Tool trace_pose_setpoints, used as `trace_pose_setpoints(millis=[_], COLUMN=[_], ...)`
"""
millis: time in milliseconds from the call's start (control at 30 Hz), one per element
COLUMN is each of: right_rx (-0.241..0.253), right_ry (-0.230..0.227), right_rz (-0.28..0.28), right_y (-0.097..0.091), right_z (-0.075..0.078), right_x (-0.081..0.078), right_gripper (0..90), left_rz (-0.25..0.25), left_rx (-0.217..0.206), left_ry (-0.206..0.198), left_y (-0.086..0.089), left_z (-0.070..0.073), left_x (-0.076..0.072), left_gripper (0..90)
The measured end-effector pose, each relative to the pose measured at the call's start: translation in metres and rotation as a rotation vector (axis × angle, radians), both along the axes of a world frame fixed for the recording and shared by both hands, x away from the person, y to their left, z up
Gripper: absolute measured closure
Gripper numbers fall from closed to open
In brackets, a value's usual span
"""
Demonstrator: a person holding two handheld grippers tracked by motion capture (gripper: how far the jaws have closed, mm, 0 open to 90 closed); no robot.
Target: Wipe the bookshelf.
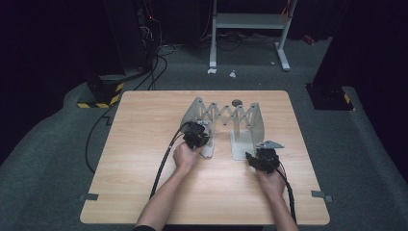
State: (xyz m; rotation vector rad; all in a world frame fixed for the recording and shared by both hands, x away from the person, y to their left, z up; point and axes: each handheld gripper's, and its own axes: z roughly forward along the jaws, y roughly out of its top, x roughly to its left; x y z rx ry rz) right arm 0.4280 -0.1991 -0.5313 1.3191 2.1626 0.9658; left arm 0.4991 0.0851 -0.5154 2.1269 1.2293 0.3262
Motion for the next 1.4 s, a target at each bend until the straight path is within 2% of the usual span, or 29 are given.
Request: trace_pose_setpoints(millis=[67, 133, 200, 300, 367, 500, 567, 667, 767, 800, 900, 1033, 1133, 1333, 1400], right_rx=[-0.003, -0.002, -0.002, -0.002, -0.001, -0.001, 0.001, -0.004, -0.002, 0.000, -0.001, -0.002, 0.002, 0.003, 0.004], right_ry=[-0.001, 0.001, 0.001, 0.001, 0.001, 0.001, 0.002, -0.002, -0.001, 0.000, 0.000, -0.001, 0.001, 0.002, 0.002], right_rz=[-0.001, -0.002, -0.002, -0.001, -0.001, -0.001, -0.001, 0.005, 0.003, 0.004, 0.005, 0.006, 0.005, 0.005, 0.007], right_y=[0.000, 0.000, 0.001, 0.000, 0.001, 0.001, 0.000, 0.001, 0.000, 0.000, 0.000, 0.000, 0.000, 0.000, 0.000], right_z=[0.000, 0.000, 0.000, 0.000, 0.000, 0.000, 0.000, 0.000, 0.000, 0.000, 0.000, 0.000, 0.000, 0.000, 0.000], right_x=[-0.001, -0.001, -0.001, -0.001, -0.001, -0.001, -0.001, -0.001, -0.001, -0.001, -0.001, -0.001, -0.001, -0.001, -0.001], right_gripper=[51.6, 51.7, 51.7, 51.8, 51.9, 51.9, 52.0, 52.0, 52.0, 52.1, 52.1, 52.1, 52.1, 52.0, 52.4], left_rz=[0.004, 0.001, 0.002, 0.003, -0.002, 0.017, 0.024, 0.013, 0.033, 0.037, 0.041, 0.051, 0.047, 0.056, 0.052], left_rx=[0.007, 0.029, 0.027, 0.009, 0.022, 0.004, 0.016, 0.024, -0.011, -0.009, -0.017, -0.025, -0.023, -0.055, -0.041], left_ry=[0.005, -0.009, -0.004, 0.023, 0.017, 0.003, 0.015, 0.018, 0.008, -0.002, -0.020, -0.036, -0.067, -0.125, -0.135], left_y=[0.001, 0.001, 0.001, 0.003, 0.000, -0.005, -0.010, -0.013, -0.009, -0.007, -0.007, -0.009, -0.011, -0.005, -0.005], left_z=[0.001, 0.001, 0.001, 0.003, 0.004, 0.006, 0.005, 0.012, 0.018, 0.020, 0.029, 0.049, 0.065, 0.092, 0.098], left_x=[-0.006, -0.013, -0.015, -0.012, -0.009, -0.004, 0.003, 0.010, 0.009, 0.009, 0.010, 0.013, 0.015, 0.014, 0.014], left_gripper=[85.6, 85.6, 85.7, 85.6, 85.6, 85.6, 85.7, 85.8, 85.8, 85.8, 85.8, 85.8, 85.8, 85.6, 85.6])
